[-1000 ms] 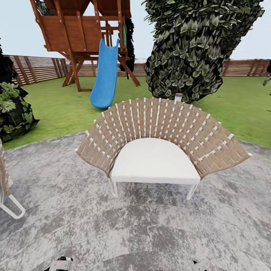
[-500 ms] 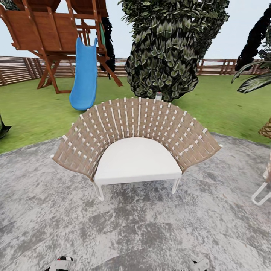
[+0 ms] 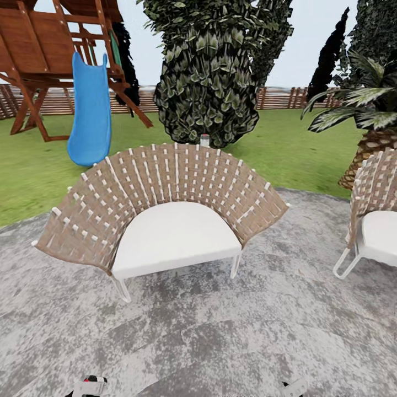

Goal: In the garden, pick up the pesticide atomizer on the floor and spray pesticide onto both trees until each tree trunk is fully covered.

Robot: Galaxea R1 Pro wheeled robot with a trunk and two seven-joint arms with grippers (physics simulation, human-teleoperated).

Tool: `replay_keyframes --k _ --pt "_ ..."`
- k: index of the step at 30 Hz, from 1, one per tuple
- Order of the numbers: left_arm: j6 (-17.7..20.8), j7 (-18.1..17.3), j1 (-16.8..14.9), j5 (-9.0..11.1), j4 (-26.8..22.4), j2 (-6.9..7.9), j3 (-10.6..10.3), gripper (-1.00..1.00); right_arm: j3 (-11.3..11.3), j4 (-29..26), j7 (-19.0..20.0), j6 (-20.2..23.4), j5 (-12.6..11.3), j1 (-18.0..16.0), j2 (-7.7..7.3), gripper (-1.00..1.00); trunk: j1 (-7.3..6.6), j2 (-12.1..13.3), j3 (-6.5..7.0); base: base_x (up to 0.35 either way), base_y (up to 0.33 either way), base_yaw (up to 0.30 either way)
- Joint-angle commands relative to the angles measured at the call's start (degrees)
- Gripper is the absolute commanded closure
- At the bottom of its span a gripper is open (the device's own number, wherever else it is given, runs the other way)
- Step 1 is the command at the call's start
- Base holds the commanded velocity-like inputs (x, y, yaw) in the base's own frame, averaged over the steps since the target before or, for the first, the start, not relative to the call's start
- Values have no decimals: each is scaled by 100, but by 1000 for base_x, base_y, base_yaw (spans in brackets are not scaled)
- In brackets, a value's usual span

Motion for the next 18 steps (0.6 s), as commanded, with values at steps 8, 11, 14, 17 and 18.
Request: replay_keyframes --k 8,11,14,17,18 --pt "-11 -42 -1 50 2 2 -1 100 18 5 -15 -22 44 -5 7 -100 -1 -2 -5 0 0 -300" --pt "-11 -42 -1 50 2 2 -1 100 19 5 -12 -22 44 -5 7 -100 -1 -2 -5 0 0 -300" --pt "-11 -42 -1 52 2 2 -1 100 19 5 -12 -22 44 -5 7 -100 -1 -2 -5 0 0 -300" --pt "-11 -42 -1 54 2 2 -1 100 18 5 -11 -22 44 -5 7 -100 -1 -2 -5 0 0 -300" --pt "-11 -42 -1 54 2 2 -1 100 17 5 -11 -22 44 -5 7 -100 -1 -2 -5 0 0 -300"
